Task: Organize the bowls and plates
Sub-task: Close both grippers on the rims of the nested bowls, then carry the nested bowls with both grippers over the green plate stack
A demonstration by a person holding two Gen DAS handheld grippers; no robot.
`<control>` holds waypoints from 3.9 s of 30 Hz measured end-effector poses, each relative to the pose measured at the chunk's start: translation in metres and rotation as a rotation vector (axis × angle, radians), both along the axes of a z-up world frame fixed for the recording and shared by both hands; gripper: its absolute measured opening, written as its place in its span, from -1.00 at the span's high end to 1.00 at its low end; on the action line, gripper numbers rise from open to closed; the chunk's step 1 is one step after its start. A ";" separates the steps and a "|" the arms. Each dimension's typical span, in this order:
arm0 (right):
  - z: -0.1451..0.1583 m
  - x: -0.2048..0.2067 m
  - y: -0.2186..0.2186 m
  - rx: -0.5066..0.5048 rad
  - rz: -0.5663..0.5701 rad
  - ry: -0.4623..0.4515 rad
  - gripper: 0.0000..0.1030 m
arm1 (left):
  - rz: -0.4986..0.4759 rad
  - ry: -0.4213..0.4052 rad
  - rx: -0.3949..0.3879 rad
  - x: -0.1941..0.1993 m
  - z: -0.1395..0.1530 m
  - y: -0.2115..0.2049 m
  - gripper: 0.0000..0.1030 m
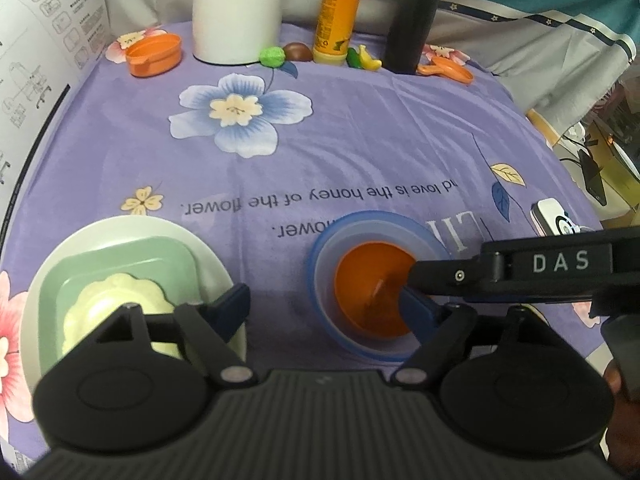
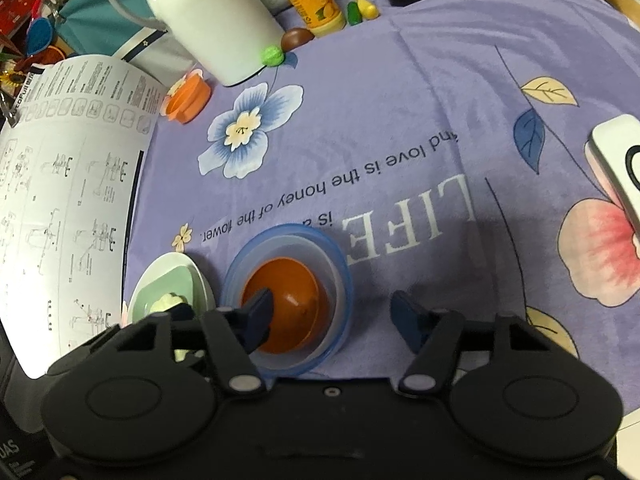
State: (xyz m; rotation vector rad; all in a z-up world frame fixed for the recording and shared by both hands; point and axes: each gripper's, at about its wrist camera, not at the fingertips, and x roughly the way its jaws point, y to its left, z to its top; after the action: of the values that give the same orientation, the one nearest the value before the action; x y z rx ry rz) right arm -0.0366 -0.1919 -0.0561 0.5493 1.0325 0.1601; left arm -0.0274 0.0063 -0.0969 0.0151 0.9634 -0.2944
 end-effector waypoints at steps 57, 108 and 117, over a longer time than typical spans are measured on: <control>0.050 0.003 0.065 -0.167 0.153 -0.124 0.52 | 0.077 -0.017 0.023 -0.008 0.037 0.031 0.37; 0.016 0.044 0.197 -0.136 0.360 0.057 0.49 | 0.195 0.109 0.012 0.001 -0.001 0.152 0.38; 0.009 0.050 0.199 -0.152 0.368 0.058 0.47 | 0.207 0.096 0.047 0.006 -0.007 0.150 0.07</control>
State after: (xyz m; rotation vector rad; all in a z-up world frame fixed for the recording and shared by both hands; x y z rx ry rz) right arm 0.0138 0.0074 -0.0469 0.2228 1.1860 0.3890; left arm -0.0217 0.1568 -0.1040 -0.0562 1.0575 -0.0820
